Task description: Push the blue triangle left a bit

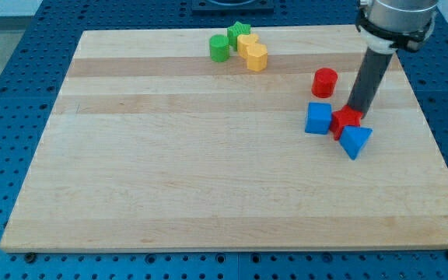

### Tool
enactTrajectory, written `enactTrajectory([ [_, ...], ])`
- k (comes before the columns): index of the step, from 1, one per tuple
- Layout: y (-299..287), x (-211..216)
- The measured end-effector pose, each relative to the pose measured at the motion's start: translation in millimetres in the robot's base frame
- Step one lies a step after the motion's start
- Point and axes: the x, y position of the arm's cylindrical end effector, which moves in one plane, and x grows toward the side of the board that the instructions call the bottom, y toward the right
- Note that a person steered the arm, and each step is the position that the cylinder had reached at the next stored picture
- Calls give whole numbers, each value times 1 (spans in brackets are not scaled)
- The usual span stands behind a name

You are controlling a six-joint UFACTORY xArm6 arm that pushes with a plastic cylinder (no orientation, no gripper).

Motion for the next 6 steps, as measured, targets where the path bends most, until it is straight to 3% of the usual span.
enactTrajectory([
  [4, 24, 9],
  [6, 22, 43],
])
